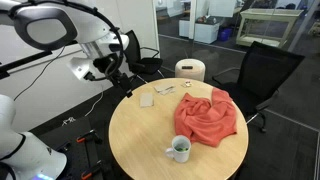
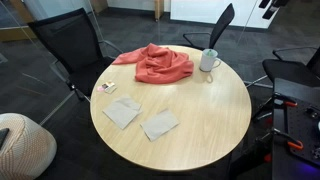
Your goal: Take the green pen out of the mug and place it on the table
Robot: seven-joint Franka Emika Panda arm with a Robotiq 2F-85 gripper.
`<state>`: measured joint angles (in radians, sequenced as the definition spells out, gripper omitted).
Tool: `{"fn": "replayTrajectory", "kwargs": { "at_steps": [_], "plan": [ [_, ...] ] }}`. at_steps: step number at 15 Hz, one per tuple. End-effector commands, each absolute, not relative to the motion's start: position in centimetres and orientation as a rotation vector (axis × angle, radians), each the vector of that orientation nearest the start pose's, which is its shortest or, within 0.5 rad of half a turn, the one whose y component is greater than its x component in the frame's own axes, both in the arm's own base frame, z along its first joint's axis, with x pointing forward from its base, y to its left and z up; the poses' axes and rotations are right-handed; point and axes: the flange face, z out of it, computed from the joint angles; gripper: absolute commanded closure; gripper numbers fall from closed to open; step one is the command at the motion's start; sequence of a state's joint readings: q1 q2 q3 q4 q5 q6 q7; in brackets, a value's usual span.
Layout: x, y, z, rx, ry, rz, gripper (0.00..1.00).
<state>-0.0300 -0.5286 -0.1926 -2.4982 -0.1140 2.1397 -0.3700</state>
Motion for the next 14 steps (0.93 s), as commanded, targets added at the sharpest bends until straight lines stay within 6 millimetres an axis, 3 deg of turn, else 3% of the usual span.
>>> {"fn": "replayTrajectory", "kwargs": {
  "at_steps": [1, 7, 14],
  "plan": [
    [39.3, -9.8, 48.0, -3.163, -0.347, -0.248, 0.0],
    [39.6, -9.9, 48.0, -3.163, -0.337, -0.253, 0.0],
    [44.3, -13.9, 45.7, -3.194, 0.169, -0.422, 0.0]
  ]
}}
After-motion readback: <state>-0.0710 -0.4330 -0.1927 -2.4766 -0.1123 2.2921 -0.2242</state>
